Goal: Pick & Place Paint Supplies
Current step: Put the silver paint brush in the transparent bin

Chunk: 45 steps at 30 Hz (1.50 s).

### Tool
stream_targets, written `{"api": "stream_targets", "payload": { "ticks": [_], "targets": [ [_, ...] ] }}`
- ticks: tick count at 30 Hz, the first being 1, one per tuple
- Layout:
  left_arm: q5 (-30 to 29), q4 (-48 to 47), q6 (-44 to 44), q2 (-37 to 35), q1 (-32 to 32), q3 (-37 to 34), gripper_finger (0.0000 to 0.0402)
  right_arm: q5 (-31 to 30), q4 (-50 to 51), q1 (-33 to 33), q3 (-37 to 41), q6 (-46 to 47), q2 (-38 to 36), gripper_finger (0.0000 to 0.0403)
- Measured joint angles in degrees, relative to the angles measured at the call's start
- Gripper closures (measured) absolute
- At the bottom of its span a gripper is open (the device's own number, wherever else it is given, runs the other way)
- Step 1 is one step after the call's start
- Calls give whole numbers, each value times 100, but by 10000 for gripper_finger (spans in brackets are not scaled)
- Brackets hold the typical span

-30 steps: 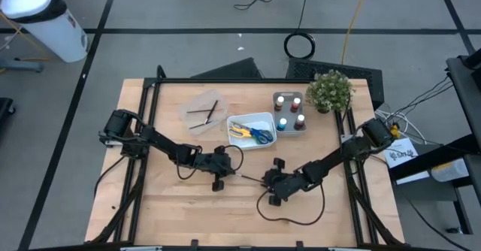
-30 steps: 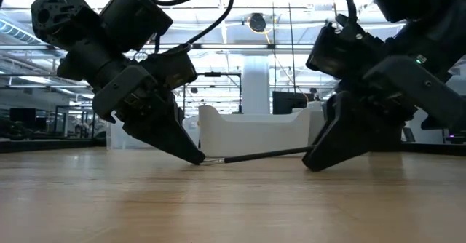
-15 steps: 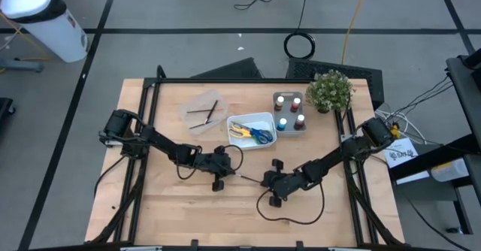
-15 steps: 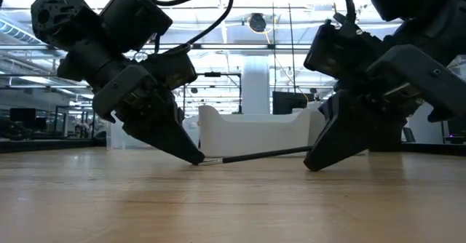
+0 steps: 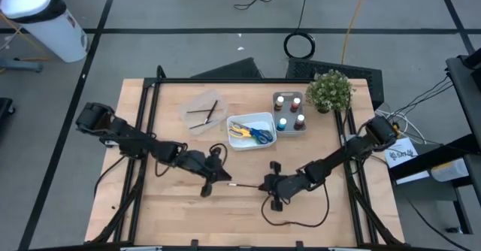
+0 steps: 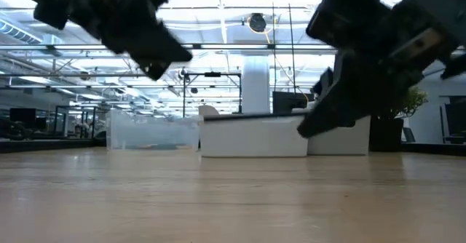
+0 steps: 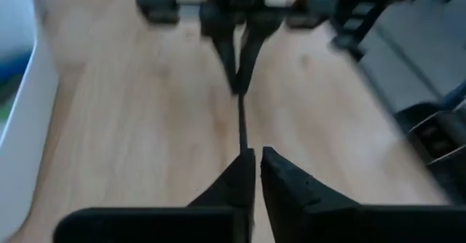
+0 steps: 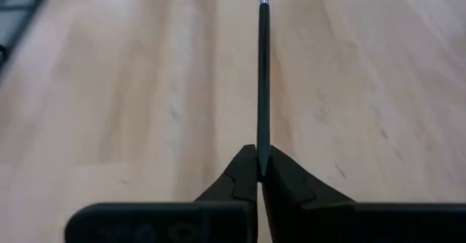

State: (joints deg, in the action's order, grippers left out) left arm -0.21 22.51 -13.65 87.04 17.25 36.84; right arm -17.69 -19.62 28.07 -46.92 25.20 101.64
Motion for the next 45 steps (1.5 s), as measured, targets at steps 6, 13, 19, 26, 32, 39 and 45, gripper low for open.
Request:
{"api": "stream_targets", "payload": {
  "ticks": [6, 13, 19, 26, 32, 39, 45],
  "targets": [
    [-62, 530, -320, -63, 388, 2, 333, -7, -507, 53, -3, -254, -103, 402],
    [-886, 551, 410, -75, 707, 11, 243, -9, -967, 90, -6, -537, -178, 402],
    [-801, 552, 406, -76, 724, 11, 191, -196, -1074, 164, -7, -673, -283, 402],
    [-603, 554, 439, -76, 727, 11, 175, -364, -1360, 180, -2, -870, -326, 403],
    [-611, 566, 452, -76, 703, 13, 188, -357, -1441, 178, -2, -943, -326, 403],
    [-569, 642, 450, -76, 705, 13, 253, -353, -1446, 178, -2, -943, -326, 403],
    [-504, 677, 850, -78, 702, 17, 364, -313, -1449, 178, -2, -938, -323, 403]
  ]
}}
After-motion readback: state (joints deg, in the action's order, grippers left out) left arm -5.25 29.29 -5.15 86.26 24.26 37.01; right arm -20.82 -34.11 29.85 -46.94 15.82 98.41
